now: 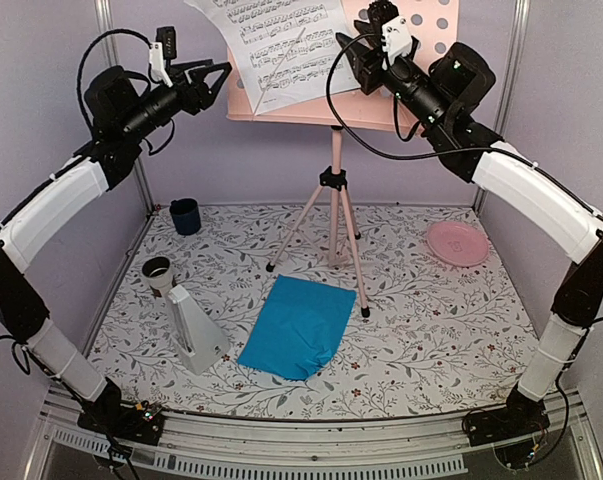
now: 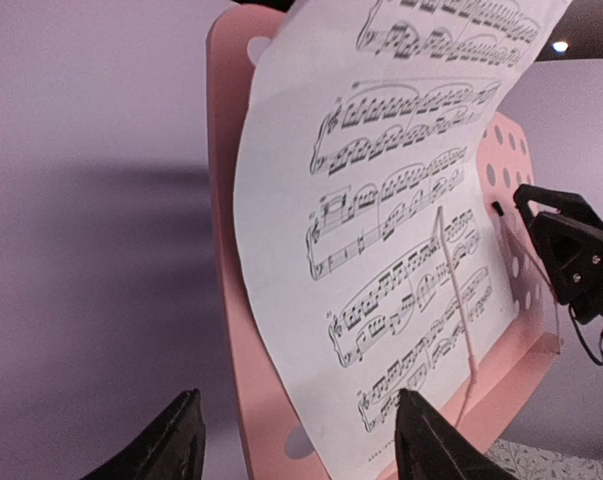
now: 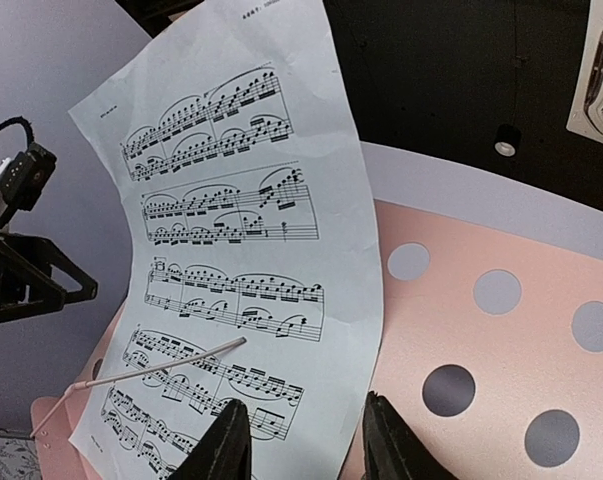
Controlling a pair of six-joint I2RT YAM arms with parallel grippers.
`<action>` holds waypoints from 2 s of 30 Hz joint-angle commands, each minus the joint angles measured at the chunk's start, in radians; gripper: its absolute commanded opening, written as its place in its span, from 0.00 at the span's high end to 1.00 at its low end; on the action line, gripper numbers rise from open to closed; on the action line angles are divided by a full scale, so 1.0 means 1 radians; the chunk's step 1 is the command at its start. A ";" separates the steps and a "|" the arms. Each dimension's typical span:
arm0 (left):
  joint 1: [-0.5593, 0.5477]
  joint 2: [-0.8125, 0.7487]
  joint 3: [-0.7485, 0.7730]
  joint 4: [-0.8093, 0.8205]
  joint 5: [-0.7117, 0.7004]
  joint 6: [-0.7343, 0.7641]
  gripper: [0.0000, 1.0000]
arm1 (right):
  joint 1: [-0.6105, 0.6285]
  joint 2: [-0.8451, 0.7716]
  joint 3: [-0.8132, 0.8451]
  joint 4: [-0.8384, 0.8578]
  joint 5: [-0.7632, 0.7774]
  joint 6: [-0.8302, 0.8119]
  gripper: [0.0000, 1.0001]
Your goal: Set up the instrument practice props
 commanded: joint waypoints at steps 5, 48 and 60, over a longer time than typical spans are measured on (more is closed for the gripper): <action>-0.005 0.068 0.144 0.037 0.013 0.042 0.29 | -0.008 -0.110 -0.045 -0.054 0.075 0.140 0.60; -0.031 0.073 0.016 0.046 0.050 -0.042 0.26 | 0.065 -0.242 -0.162 -0.511 0.332 0.785 0.42; -0.031 0.084 0.031 0.041 0.040 -0.043 0.26 | 0.084 -0.215 -0.180 -0.442 0.455 0.812 0.29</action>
